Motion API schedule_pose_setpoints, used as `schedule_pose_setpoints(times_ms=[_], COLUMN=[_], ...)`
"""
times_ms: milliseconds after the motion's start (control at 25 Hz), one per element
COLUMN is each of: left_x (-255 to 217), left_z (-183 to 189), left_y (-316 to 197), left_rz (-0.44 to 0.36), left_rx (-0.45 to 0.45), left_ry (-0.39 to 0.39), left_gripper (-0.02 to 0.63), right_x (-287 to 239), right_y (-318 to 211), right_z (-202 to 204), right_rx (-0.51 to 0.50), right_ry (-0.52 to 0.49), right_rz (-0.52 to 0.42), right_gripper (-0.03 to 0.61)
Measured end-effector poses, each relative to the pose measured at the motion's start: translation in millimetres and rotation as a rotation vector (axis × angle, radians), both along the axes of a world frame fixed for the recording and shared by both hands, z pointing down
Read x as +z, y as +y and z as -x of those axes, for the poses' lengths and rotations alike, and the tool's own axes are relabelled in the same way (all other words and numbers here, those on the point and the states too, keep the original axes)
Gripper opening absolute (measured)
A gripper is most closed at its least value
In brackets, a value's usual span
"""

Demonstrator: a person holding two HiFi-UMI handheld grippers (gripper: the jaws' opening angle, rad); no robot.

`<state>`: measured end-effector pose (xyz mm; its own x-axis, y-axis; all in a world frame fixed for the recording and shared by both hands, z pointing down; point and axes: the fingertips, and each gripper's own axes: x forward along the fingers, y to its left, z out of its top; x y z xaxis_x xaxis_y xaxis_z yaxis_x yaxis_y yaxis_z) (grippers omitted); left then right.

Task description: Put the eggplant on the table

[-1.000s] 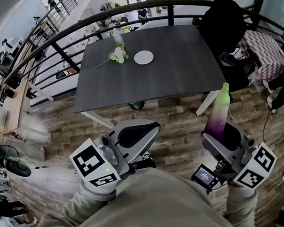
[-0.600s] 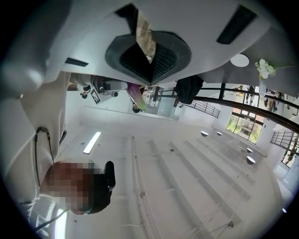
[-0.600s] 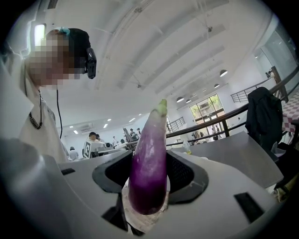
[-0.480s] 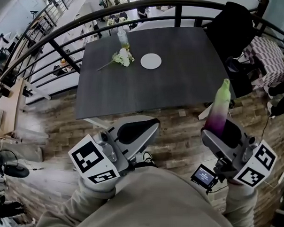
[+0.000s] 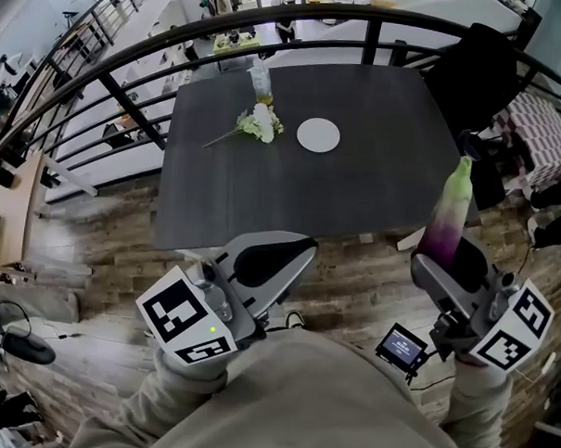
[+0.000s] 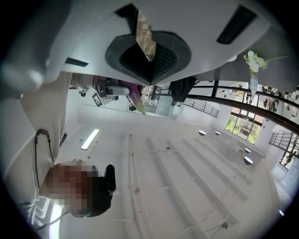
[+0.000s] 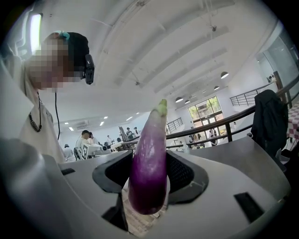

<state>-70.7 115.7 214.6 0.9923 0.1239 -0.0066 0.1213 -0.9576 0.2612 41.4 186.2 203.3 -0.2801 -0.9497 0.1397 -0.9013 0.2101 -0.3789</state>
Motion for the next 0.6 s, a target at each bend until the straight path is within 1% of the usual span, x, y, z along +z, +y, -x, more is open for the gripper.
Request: schedule_pose_setpoints(times_ms=[200, 400, 600], left_x=[6.1, 10.5, 10.8], left_z=[13.1, 26.2, 34.4], left_y=[-32.7, -49.0, -63.6], left_rz=[0.009, 0.034, 0.042], left_rx=[-0.025, -0.065, -0.116], left_ry=[0.01, 0.022, 0.031], left_gripper=[0.005, 0.005, 0.005], right_x=[-0.6, -3.6, -2.8], right_y=[-35.6, -54.7, -81.0], right_z=[11.2, 16.3, 21.7], right_rx=[-0.03, -0.057, -0.115], right_ry=[0.029, 0.039, 0.041], right_rz=[0.0, 0.002, 0.007], right_gripper=[0.232, 0.232, 0.232])
